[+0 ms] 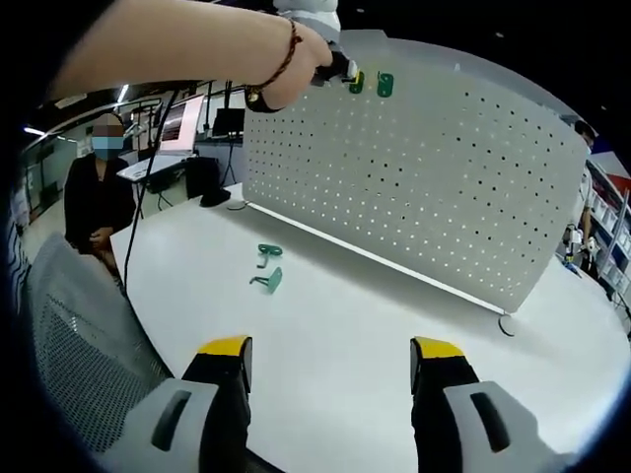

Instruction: Insert the hook assembly into the mounting plate slot until the hook locks in place.

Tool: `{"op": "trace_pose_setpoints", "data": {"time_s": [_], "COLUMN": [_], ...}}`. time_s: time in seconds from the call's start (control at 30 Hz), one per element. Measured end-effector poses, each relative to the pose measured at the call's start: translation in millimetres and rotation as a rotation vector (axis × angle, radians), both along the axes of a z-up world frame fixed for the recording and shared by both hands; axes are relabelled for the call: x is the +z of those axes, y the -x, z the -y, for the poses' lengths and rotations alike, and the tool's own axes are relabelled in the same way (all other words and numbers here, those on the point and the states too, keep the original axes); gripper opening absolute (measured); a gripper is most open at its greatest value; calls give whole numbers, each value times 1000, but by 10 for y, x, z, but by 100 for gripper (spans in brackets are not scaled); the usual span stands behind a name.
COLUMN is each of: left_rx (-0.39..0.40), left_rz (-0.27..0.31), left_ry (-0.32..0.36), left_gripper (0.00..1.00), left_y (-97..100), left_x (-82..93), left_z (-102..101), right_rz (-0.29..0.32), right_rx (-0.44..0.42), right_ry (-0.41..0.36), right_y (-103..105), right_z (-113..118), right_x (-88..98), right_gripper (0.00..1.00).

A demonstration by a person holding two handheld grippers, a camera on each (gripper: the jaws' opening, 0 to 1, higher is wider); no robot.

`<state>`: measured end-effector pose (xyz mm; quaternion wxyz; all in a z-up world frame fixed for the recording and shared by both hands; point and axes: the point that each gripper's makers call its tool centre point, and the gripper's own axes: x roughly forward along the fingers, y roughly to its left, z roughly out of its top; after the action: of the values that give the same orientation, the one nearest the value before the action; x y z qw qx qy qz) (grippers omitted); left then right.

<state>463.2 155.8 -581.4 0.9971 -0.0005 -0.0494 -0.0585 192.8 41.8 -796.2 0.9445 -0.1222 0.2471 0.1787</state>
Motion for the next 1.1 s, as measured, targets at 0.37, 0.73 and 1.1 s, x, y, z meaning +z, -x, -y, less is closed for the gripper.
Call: {"op": "trace_pose_setpoints", "data": {"time_s": [0.37,0.73,1.1], "left_rx": [-25,-66,-120], "left_rz": [-86,-127,-173], "left_ry": [46,67,62], "left_gripper": [2,22,47], "left_y": [23,126,375], "left_x": [-66,-54,-48], "left_z": [-9,-25,-403], "right_rz": [17,39,46], "right_rx": [-20,-27,-28], "right_ry": [12,18,17], "right_y": [-8,-17,-19], "right_z": [53,74,70], "right_x": [26,73,82], "right_gripper": [63,63,64]}}
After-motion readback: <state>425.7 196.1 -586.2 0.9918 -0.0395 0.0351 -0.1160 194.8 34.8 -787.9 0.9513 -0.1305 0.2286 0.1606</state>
